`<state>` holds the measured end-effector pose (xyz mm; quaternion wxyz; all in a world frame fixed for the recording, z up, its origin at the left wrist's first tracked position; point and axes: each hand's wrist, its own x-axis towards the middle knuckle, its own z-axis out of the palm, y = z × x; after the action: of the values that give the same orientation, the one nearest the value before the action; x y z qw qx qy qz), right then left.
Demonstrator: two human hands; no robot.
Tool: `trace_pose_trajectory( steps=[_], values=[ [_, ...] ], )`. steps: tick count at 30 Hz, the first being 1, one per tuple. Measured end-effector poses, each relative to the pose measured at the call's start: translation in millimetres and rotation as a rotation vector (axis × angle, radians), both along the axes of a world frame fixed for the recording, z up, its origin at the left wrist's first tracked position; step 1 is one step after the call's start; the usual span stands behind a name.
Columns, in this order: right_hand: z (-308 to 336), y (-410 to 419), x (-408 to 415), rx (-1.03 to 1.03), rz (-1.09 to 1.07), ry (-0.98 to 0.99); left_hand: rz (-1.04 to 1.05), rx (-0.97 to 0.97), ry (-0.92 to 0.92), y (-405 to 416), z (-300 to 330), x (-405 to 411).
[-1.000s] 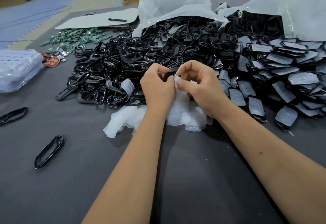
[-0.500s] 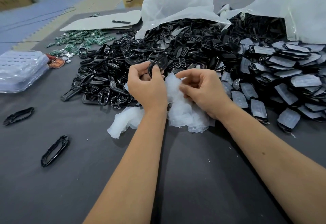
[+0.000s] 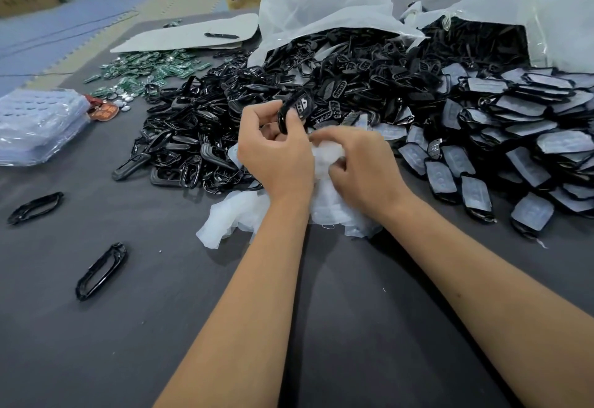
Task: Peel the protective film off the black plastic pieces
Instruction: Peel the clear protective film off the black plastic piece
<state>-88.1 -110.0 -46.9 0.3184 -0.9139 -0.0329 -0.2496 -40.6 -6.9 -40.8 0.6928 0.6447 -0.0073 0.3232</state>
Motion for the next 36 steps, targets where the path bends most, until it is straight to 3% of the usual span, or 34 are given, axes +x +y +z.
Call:
trace_pose_trajectory(
  steps=[4,11,18,26,33,36],
  values=[
    [-3,-5,3,0.141,-0.075,-0.024,0.022,-0.010,-0.019,-1,2,-1],
    [-4,-7,5,0.142,-0.102,-0.051,-0.033,0.021,0.014,-1,-1,0],
    [-6,-20,6,0.642,-0.024,-0.088,-0.182,0.114,0.121,-2,-7,7],
    [-4,-21,3,0.692,0.073,-0.098,-0.163,0.093,0.184,-1,-12,13],
    [-2,-23,2,0.824,0.147,0.012,-0.170,0.177,0.120,-4,-10,8],
    [-2,-23,2,0.837,0.202,0.079,-0.116,0.119,0.035,-2,-5,6]
  ],
)
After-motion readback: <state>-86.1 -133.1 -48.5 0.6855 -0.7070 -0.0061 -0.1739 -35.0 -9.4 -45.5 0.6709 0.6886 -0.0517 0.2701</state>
